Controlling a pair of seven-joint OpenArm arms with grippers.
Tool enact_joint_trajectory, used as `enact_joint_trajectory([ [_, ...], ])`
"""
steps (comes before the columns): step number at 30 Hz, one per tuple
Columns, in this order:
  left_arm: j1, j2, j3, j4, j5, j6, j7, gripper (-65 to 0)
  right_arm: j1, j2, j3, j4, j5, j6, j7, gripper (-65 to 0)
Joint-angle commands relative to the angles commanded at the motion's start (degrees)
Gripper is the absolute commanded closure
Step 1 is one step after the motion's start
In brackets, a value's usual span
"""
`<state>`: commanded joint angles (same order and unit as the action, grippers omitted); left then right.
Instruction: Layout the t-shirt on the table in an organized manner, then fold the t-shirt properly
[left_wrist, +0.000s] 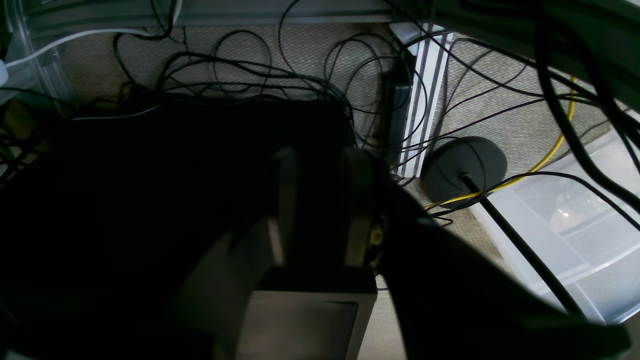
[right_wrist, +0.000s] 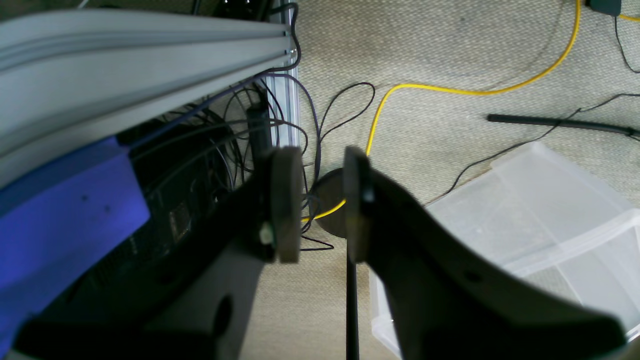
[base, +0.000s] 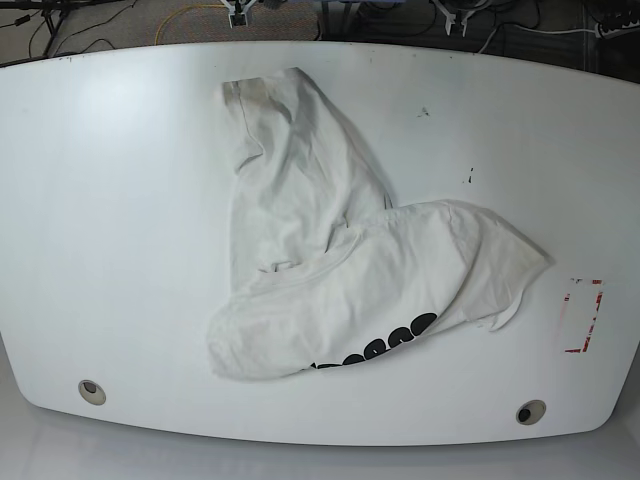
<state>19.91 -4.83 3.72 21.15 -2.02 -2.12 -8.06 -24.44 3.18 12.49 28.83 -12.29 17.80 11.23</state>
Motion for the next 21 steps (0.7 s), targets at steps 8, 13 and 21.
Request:
enact_joint_trajectory([
  [8,3.53,-0.08,0.00,4.39,-0.22,0.01,-0.07,-13.2,-2.22,-0.11,-0.24,3.22,0.04,-0.06,-0.10,-14.0],
  [13,5.83,-0.18,0.01,7.17,-0.21,0.03,-0.27,-13.1,-3.55,-0.02,-0.24,5.41,0.15,0.02,-0.18,-13.9],
  [21,14.59,-1.23,0.39,18.63,-0.60,-0.23,-0.63,-13.0,-9.27,-0.46,2.45,15.87,0.14,0.14,-0.06,-13.9],
])
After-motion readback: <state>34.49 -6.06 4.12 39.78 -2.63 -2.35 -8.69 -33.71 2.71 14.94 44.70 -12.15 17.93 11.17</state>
